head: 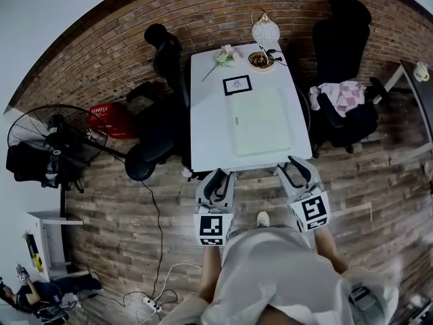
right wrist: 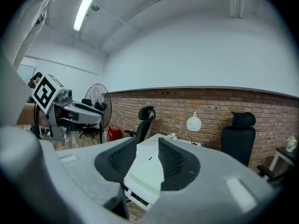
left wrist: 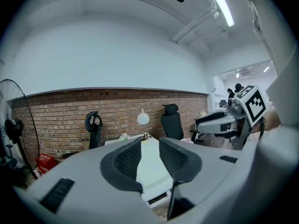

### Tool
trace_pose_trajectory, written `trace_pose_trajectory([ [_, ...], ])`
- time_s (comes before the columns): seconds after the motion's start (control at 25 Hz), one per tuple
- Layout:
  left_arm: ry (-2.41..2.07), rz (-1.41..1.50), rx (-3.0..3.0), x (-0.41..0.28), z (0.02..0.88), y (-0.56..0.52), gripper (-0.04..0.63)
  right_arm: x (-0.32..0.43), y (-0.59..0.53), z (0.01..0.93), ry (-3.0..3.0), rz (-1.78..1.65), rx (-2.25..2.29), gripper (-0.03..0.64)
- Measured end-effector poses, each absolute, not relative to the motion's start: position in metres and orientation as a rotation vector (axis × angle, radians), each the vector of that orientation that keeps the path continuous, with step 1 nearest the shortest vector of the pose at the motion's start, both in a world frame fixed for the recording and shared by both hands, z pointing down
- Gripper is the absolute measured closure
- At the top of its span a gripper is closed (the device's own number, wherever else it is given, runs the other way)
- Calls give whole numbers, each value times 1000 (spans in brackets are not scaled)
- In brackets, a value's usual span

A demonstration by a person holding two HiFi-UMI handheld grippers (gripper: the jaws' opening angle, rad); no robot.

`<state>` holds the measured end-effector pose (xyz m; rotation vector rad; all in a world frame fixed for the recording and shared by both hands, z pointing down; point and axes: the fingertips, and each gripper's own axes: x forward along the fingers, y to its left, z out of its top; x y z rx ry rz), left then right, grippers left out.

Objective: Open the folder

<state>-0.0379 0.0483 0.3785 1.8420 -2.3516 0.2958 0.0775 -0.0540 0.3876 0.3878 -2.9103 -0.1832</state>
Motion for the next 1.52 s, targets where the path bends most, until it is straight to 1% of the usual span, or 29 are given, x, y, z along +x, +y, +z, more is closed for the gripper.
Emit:
trace_pose_trajectory([
  [0.52, -2337, 310, 1823, -51, 392, 23, 477, 61, -81, 402, -2894, -112, 390, 469],
  [0.68, -2323, 307, 1824, -61, 398, 16, 477, 51, -87, 406, -2893, -150, 382, 469],
  [0.84, -2312, 306, 1845, -74, 402, 4, 477, 40, -95, 410, -2877, -114, 419, 469],
  [1.04, -2278, 295, 1887, -93, 409, -10, 477, 23, -105, 413, -2867, -160, 447, 469],
  [1.24, -2230, 290, 1925, -115, 417, -29, 477, 5, -116, 418, -2830, -49, 522, 469],
  [1.4, -2188, 291, 1953, -131, 424, -44, 476, -10, -129, 423, -2820, -85, 541, 469],
  [1.52, -2157, 294, 1968, -144, 432, -55, 476, -20, -135, 431, -2782, -12, 579, 469],
])
